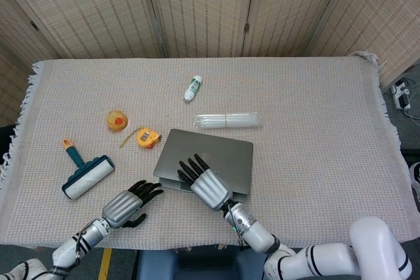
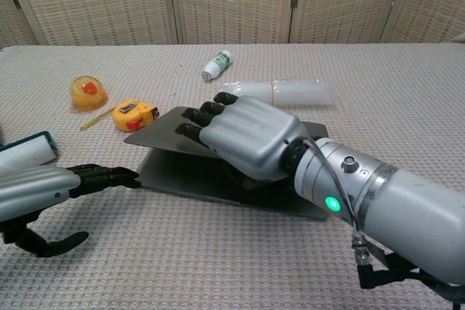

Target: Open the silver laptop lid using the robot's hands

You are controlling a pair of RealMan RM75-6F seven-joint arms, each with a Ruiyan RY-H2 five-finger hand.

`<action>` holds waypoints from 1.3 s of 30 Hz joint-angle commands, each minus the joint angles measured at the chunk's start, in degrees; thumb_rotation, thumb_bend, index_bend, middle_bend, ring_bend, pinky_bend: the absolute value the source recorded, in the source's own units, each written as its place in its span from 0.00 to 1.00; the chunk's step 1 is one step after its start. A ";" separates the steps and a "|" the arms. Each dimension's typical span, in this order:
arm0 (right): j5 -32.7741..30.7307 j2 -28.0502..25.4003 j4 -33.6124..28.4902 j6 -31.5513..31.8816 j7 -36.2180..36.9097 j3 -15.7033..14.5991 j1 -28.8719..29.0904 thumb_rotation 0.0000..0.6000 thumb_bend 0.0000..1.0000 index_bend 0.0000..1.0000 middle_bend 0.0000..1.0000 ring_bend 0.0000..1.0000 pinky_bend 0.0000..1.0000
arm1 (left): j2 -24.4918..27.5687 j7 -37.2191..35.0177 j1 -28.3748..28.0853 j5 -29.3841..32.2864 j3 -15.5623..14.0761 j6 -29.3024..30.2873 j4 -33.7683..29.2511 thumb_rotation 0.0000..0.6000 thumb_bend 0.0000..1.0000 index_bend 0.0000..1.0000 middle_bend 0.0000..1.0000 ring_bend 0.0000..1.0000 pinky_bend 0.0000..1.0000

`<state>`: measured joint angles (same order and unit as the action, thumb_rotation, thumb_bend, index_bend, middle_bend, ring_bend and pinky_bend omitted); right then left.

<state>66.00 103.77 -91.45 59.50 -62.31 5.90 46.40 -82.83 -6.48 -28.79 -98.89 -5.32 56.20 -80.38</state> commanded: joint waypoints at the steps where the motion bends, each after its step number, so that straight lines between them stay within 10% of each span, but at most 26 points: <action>1: -0.17 0.08 0.20 0.16 -0.06 -0.12 0.14 1.00 0.66 0.00 0.00 0.00 0.00 | -1.40 0.68 -1.19 1.49 1.00 -1.28 0.15 1.00 0.57 0.00 0.00 0.00 0.00; 39: -3.59 1.93 4.87 2.17 -1.00 -0.65 1.27 1.00 0.66 0.00 0.00 0.00 0.00 | -3.73 12.07 -5.51 12.66 2.31 -7.41 -1.60 1.00 0.59 0.04 0.00 0.00 0.00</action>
<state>62.50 105.65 -86.68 61.62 -63.34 5.21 47.67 -86.56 5.59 -34.29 -86.22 -3.01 48.79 -81.98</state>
